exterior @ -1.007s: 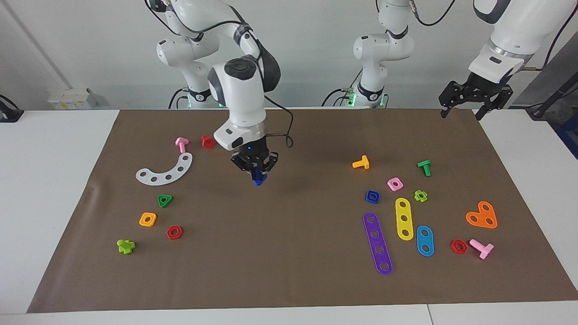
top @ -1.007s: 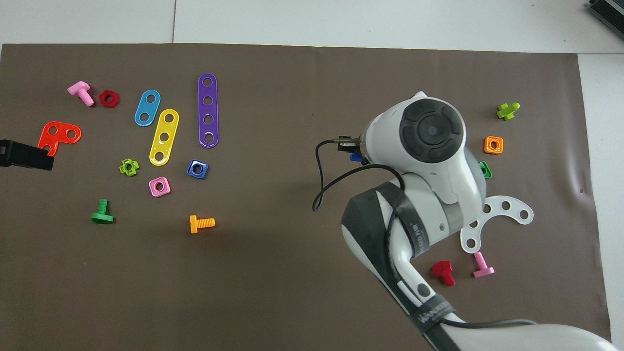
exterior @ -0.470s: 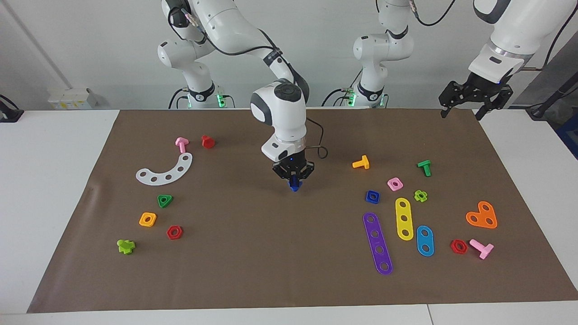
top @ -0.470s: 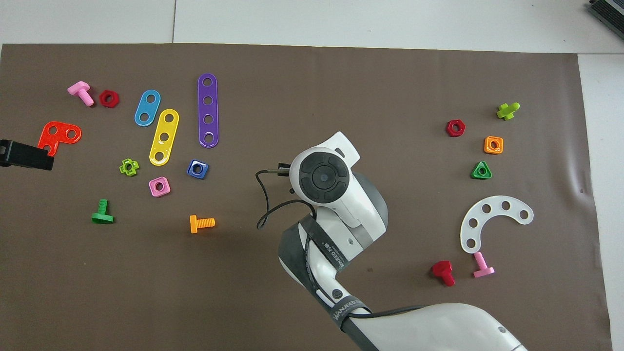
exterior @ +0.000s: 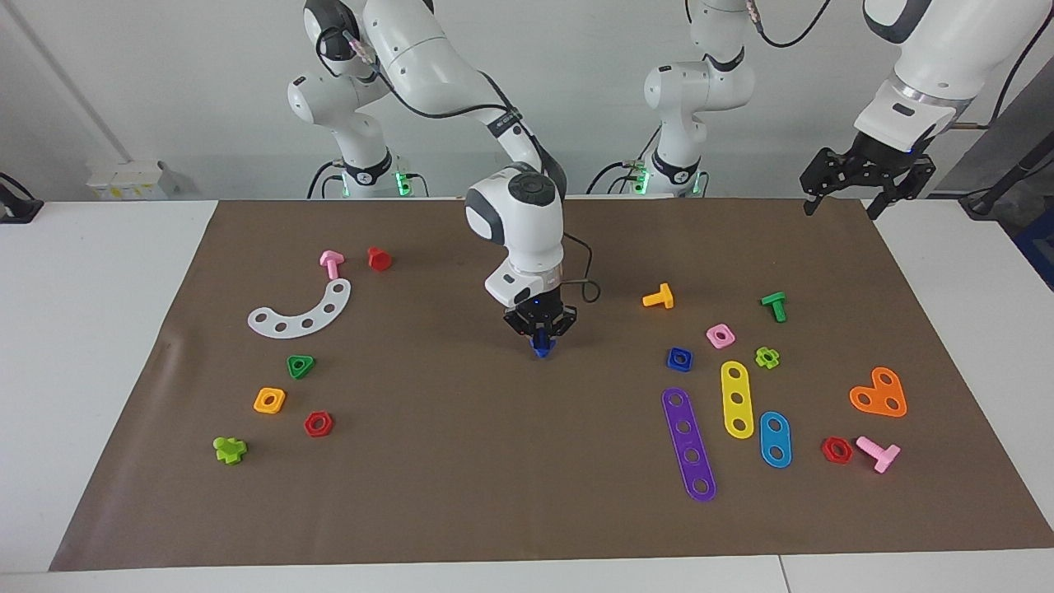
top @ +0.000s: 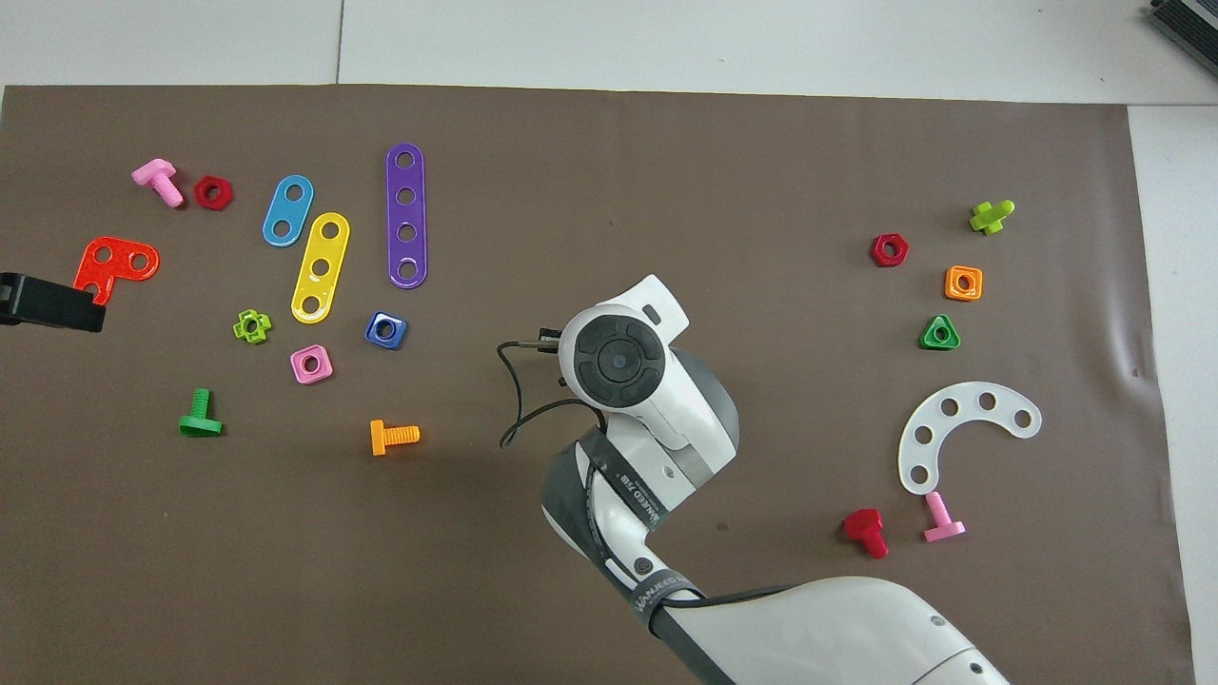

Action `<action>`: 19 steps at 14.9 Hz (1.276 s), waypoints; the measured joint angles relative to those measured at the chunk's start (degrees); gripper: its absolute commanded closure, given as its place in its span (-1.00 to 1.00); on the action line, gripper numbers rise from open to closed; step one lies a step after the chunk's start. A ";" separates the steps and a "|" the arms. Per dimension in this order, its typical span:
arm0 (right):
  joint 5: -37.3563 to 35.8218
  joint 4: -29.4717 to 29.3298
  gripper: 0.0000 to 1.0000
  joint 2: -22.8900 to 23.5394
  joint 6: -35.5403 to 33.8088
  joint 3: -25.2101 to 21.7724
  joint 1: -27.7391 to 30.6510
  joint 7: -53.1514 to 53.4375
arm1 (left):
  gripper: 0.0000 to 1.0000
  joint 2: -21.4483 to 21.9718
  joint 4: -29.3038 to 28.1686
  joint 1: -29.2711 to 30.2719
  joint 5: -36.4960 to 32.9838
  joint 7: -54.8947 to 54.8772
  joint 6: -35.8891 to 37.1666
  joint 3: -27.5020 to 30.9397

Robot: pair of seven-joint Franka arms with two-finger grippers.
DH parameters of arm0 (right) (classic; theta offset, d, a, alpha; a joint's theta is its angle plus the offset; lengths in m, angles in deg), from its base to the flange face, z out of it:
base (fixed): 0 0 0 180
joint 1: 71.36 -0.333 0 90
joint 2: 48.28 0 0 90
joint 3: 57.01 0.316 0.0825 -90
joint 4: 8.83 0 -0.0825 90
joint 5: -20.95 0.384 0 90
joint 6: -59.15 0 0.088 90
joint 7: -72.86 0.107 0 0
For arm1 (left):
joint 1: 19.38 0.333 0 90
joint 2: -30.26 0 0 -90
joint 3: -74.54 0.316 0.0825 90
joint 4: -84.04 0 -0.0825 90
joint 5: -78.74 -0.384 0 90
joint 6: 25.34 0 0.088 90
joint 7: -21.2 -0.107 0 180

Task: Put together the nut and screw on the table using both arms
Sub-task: 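Carry the blue triangle with the right gripper to the mat center, then withdraw the right gripper while the left gripper reaches forward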

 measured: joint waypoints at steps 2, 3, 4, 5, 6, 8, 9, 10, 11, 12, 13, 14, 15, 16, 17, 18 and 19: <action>-0.13 0.89 -1.00 0.06 0.41 0.00 -0.35 1.16 | -1.00 0.00 0.00 -0.02 0.00 0.00 0.00 -0.18; -0.58 0.96 -1.00 0.05 0.65 -0.01 -0.58 1.98 | -1.00 0.00 0.00 -0.02 0.00 0.00 0.00 -0.19; -1.07 0.88 -1.00 0.00 0.98 -0.01 -0.75 2.98 | -1.00 0.00 0.00 -0.02 0.00 0.00 0.00 -0.19; -1.16 0.69 -1.00 -0.19 1.10 -0.09 -0.74 3.35 | -1.00 0.00 -0.01 -0.02 0.00 0.00 0.03 -0.19; -1.17 0.45 -1.00 -0.77 1.08 -0.42 -0.64 3.43 | -1.00 0.00 -0.07 -0.02 0.00 0.00 0.05 -0.19; -1.18 0.02 -1.00 -3.72 -0.12 -1.34 0.73 3.46 | -1.00 0.01 -0.43 -0.03 0.00 0.00 -0.22 -0.19; -1.22 -0.11 -1.00 -5.94 -1.63 -1.53 2.30 3.46 | -1.00 0.05 -0.74 -0.04 0.00 0.00 -0.86 -0.23; -1.34 -0.17 -1.00 -8.38 -3.58 -1.55 4.28 3.04 | -0.99 0.21 -1.35 -0.05 0.00 0.00 -1.98 -0.30; -1.41 -0.19 -1.00 -10.79 -5.81 -1.57 6.41 1.78 | -0.98 0.46 -2.19 -0.07 0.00 0.00 -3.27 -0.40; -1.41 -0.15 -1.00 -12.91 -7.85 -1.59 8.45 -0.02 | -0.98 0.79 -3.27 -0.09 0.00 0.00 -4.68 -0.54; -1.42 -0.11 -1.00 -14.81 -9.58 -1.59 10.62 -1.95 | -0.98 1.17 -4.58 -0.14 0.00 0.00 -6.21 -0.70; -1.41 -0.09 -1.00 -16.42 -11.18 -1.59 12.76 -4.05 | -0.97 1.48 -5.96 -0.29 0.00 0.00 -7.66 -0.83; -1.41 -0.09 -1.00 -17.94 -12.95 -1.59 15.06 -6.71 | -0.97 1.72 -7.38 -0.75 0.00 0.00 -9.12 -0.87; -1.41 -0.09 -1.00 -19.50 -14.84 -1.59 17.61 -10.12 | -0.95 1.90 -8.93 -1.31 0.00 0.00 -10.88 -1.00; -1.41 -0.09 -1.00 -21.00 -16.71 -1.61 20.16 -13.76 | -0.94 1.97 -10.57 -1.92 0.00 0.00 -12.95 -1.06; -1.31 -0.10 -1.00 -22.46 -18.53 -1.62 22.55 -17.07 | -0.94 1.99 -12.27 -2.54 0.00 0.00 -15.10 -1.13; -0.97 -0.15 -1.00 -23.92 -20.67 -1.63 24.68 -20.15 | -0.94 1.97 -13.91 -3.25 0.00 0.00 -17.13 -1.14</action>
